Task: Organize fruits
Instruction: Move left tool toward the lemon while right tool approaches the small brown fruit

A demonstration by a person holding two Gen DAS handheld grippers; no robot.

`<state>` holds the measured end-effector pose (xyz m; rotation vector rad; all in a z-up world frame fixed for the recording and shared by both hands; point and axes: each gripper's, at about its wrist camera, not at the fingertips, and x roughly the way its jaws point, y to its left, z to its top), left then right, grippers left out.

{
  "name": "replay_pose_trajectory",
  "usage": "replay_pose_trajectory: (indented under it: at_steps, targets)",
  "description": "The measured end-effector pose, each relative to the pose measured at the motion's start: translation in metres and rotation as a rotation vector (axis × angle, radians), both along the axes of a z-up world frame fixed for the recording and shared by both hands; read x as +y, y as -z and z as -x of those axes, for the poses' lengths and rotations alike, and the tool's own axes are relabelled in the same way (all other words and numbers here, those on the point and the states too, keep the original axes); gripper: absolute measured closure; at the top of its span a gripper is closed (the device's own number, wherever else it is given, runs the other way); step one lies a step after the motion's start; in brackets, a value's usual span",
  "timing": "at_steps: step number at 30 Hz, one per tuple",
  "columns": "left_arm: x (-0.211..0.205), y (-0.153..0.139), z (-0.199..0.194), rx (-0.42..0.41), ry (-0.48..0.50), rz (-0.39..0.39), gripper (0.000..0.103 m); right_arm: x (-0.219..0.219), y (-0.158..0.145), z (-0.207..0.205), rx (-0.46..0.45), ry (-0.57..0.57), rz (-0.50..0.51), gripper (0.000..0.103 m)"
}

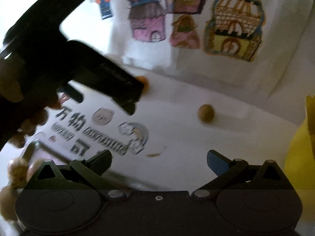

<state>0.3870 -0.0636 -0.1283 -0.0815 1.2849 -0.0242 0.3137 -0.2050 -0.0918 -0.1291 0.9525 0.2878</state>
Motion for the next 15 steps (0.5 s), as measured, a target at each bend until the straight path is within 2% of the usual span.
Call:
replay_pose_trajectory:
  at_steps: [6,15]
  targets:
    - [-0.006,0.002,-0.012,-0.032,-0.028,0.011,0.000,-0.016,0.005,-0.034,-0.053,0.029,0.074,0.001]
    - [-0.024,-0.001,-0.027,-0.094,-0.031,-0.002,0.000,-0.026,0.007,-0.055,-0.069,0.009,0.082,0.002]
